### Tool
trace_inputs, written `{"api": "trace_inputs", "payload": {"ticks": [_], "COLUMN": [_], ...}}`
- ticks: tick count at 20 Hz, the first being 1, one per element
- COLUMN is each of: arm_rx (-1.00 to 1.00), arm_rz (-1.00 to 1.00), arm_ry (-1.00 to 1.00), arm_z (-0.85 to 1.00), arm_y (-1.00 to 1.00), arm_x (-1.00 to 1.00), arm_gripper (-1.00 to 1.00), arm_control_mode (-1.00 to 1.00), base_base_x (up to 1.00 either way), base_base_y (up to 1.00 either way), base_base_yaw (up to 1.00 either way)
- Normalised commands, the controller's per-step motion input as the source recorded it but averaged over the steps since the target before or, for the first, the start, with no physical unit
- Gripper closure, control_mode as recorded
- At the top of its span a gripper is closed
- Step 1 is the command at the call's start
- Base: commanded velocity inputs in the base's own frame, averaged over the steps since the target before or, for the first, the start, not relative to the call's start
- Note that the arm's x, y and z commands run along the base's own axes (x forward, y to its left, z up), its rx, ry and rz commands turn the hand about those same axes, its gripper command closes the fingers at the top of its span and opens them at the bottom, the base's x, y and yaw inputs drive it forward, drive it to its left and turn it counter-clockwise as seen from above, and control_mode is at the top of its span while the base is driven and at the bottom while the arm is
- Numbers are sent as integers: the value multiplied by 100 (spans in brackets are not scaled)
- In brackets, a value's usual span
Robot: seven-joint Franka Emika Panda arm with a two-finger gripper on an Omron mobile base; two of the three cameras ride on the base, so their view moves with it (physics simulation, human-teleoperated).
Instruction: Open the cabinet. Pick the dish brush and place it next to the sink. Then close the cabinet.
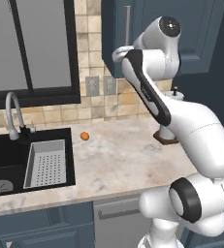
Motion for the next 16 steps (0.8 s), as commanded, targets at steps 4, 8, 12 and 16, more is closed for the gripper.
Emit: {"api": "trace_inputs", "payload": {"ticks": [4,8,12,16], "arm_rx": [-4,-4,-1,0], "arm_rz": [0,0,0,0], "arm_ry": [0,0,0,0], "arm_z": [2,0,0,0], "arm_y": [0,0,0,0], "arm_x": [29,30,18,12], "arm_gripper": [-100,-100,-100,-100], "arm_control_mode": [-100,-100,-100,-100], "base_base_x": [0,0,0,0], "base_base_y": [0,0,0,0], "base_base_yaw": [0,0,0,0]}}
